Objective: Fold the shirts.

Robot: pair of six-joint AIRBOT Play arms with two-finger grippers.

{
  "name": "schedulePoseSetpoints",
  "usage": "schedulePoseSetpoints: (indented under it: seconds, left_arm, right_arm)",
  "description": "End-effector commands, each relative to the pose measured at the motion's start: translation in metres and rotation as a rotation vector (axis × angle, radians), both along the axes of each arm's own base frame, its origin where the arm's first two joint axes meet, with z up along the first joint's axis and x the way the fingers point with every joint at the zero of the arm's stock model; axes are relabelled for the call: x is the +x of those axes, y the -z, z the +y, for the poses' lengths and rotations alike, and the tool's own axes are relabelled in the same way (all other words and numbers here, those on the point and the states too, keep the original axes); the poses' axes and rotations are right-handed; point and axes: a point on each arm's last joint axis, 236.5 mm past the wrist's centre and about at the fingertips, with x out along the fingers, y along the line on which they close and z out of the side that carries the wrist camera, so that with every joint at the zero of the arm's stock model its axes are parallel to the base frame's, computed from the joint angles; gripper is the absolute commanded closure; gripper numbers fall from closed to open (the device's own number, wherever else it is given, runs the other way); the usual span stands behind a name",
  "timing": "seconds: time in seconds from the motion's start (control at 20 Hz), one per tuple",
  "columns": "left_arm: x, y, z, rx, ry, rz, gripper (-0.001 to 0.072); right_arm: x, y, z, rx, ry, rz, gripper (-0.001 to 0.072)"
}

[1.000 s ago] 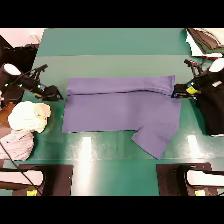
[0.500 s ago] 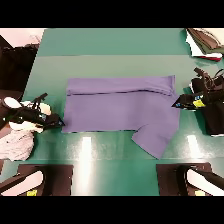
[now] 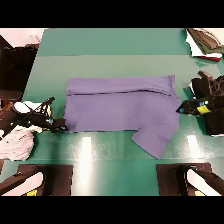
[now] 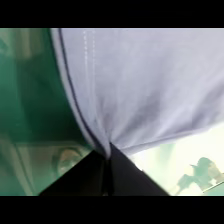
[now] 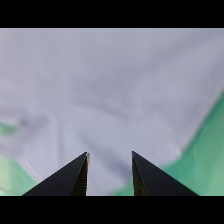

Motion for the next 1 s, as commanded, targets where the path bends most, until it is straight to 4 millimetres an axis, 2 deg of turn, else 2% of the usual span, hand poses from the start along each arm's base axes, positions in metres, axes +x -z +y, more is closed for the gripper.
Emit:
schedulePoseSetpoints:
  seconds: [0.0, 0.05, 0.15, 0.25, 0.45, 0.6, 0.75, 0.8, 0.85, 0.95]
  left_arm:
    - [0.012, -0.016, -0.003, -0.012, 0.013, -0.03, 0.0686]
    - [0.018, -0.022, -0.003, -0.012, 0.015, -0.047, 0.0686]
    - [0.028, -0.029, -0.002, -0.008, 0.015, -0.076, 0.0686]
    - [0.03, -0.031, -0.002, -0.007, 0.013, -0.085, 0.0686]
    - [0.029, -0.031, -0.002, -0.008, 0.016, -0.081, 0.0685]
    - [0.029, -0.031, -0.002, -0.009, 0.017, -0.079, 0.0686]
    - [0.028, -0.031, -0.002, -0.01, 0.018, -0.077, 0.0686]
    - [0.028, -0.031, -0.002, -0.01, 0.019, -0.075, 0.0686]
    - [0.026, -0.031, -0.002, -0.008, 0.025, -0.07, 0.0686]
    - [0.015, -0.032, 0.001, 0.007, 0.074, -0.05, 0.0687]
  right_arm:
    - [-0.05, 0.036, -0.011, -0.034, 0.041, 0.156, 0.0356]
    - [-0.066, 0.047, -0.009, -0.005, 0.067, 0.206, 0.0304]
    - [-0.088, 0.066, -0.002, 0.06, 0.127, 0.277, 0.0301]
    - [-0.098, 0.081, 0.004, 0.116, 0.185, 0.314, 0.0302]
    - [-0.083, 0.099, 0.02, 0.215, 0.251, 0.305, 0.0302]
    - [-0.065, 0.104, 0.022, 0.197, 0.236, 0.274, 0.0306]
    - [-0.057, 0.103, 0.02, 0.189, 0.226, 0.264, 0.0513]
    - [-0.057, 0.103, 0.02, 0.189, 0.217, 0.266, 0.0651]
    - [-0.058, 0.102, 0.02, 0.188, 0.195, 0.265, 0.0694]
    - [-0.066, 0.091, 0.016, 0.161, 0.152, 0.278, 0.0694]
